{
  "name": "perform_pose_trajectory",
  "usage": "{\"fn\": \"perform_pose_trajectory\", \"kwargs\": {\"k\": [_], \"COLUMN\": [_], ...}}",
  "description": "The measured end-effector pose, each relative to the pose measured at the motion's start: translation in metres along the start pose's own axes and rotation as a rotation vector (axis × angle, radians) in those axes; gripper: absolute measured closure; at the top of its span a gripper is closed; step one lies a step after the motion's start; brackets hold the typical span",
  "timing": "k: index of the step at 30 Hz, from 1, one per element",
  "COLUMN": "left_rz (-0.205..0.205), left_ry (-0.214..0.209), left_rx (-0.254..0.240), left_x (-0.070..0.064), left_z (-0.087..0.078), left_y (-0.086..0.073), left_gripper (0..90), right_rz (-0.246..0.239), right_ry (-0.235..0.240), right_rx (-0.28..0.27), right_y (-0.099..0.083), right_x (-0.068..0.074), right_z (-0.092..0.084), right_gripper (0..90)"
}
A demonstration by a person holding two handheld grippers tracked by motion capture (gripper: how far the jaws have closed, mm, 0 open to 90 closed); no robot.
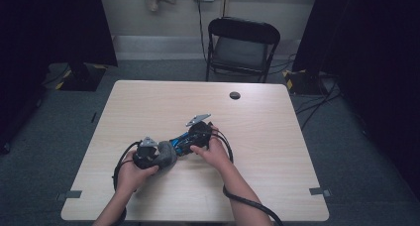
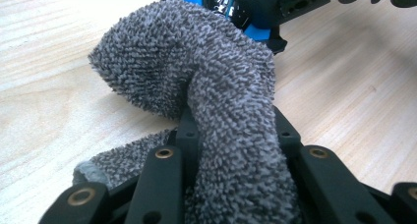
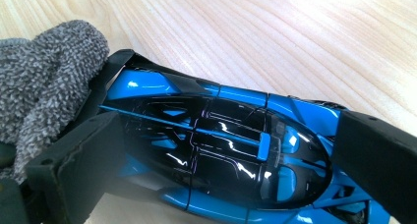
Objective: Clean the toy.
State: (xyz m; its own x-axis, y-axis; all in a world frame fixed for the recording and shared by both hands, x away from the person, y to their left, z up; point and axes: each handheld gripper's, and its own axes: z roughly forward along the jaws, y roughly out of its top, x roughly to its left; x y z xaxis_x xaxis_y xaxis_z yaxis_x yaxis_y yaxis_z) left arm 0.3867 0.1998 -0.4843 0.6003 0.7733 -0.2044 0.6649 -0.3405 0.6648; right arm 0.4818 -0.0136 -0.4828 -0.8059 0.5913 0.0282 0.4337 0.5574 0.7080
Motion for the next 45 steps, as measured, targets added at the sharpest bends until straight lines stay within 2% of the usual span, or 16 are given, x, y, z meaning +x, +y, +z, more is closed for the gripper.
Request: {"fn": "perform_pose_trajectory", "kwargs": {"k": [8,14,24,28,35,38,45], "left_rz": [0.003,0.017,0.047,0.055,0.092,0.11,0.119], "left_ry": [-0.023,-0.048,-0.063,-0.079,-0.133,-0.142,-0.154], "left_rx": [0.009,0.018,0.03,0.033,0.05,0.059,0.035], "left_x": [-0.005,-0.009,-0.017,-0.022,-0.033,-0.036,-0.037], "left_z": [0.001,0.002,0.004,0.006,0.008,0.006,-0.005], "left_y": [0.0,0.0,0.002,0.003,0.006,0.007,0.013], "left_gripper": [66.7,66.7,66.6,66.6,66.5,66.5,66.5], "right_rz": [0.002,0.001,0.001,0.0,0.001,0.002,0.002], "right_ry": [0.0,0.001,-0.001,-0.001,-0.001,-0.001,0.0], "right_rx": [-0.01,-0.014,-0.018,-0.02,-0.018,-0.017,-0.02], "right_y": [-0.001,-0.002,-0.002,-0.002,-0.002,-0.002,-0.002], "right_x": [0.0,0.0,0.0,0.0,0.0,0.0,0.0], "right_z": [0.0,0.0,0.0,0.0,0.0,0.0,0.0], "right_gripper": [0.0,0.0,0.0,0.0,0.0,0.0,0.0]}}
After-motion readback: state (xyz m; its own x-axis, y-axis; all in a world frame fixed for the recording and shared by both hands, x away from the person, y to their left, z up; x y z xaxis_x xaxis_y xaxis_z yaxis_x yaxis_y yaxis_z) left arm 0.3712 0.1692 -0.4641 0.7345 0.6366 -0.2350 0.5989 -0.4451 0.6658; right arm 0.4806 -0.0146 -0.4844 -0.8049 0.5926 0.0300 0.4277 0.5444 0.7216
